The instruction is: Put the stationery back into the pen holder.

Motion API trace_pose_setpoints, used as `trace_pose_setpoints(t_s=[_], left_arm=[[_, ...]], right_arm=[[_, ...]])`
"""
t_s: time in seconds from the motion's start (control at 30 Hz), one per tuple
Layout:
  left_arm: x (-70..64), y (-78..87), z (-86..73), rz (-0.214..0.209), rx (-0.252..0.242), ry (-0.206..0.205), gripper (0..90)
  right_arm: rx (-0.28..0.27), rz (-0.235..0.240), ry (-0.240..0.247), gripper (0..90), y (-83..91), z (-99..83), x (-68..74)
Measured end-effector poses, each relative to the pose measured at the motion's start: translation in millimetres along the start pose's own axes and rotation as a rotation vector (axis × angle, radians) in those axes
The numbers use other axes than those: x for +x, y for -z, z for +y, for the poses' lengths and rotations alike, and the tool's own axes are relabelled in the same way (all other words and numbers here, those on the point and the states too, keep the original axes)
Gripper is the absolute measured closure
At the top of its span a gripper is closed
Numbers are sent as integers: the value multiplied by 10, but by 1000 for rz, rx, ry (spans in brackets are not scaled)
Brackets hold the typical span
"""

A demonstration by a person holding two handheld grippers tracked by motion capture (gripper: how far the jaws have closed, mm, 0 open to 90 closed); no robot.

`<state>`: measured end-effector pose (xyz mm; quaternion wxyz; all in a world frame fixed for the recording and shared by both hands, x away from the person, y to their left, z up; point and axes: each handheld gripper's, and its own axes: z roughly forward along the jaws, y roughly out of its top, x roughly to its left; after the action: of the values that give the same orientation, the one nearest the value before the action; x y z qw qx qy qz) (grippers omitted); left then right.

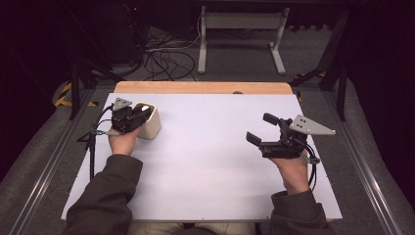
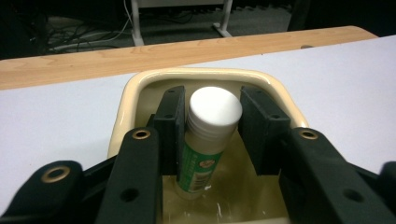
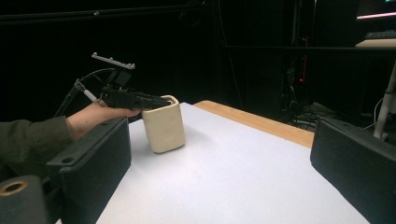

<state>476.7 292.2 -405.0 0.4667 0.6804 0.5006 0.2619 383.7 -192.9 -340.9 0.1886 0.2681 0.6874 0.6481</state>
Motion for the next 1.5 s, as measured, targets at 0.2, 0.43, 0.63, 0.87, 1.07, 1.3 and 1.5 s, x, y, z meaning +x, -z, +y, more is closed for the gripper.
trace_pose_setpoints(t_s=[0.2, 0.43, 0.63, 0.87, 1.07, 1.3, 1.5], left_arm=[[1, 5, -2, -5, -1, -1, 627], [8, 19, 0, -15, -10, 7, 606], [-3, 27, 4, -15, -20, 1, 579], [12, 70, 16, -3, -34, 1, 537], [9, 87, 19, -6, -35, -3, 527], [3, 133, 35, -11, -53, -4, 502], [-27, 163, 47, -27, -66, -14, 464]], right_arm=[[-3, -1, 0, 59, 8, 2, -1], [-4, -1, -1, 59, 12, 2, -7], [-6, -2, -2, 59, 17, 4, -6], [-6, -4, -2, 59, 22, 5, -7], [-5, -3, 0, 59, 18, 6, -2], [-5, -2, 0, 59, 13, 4, -3], [-5, -1, 1, 59, 13, 5, 1]])
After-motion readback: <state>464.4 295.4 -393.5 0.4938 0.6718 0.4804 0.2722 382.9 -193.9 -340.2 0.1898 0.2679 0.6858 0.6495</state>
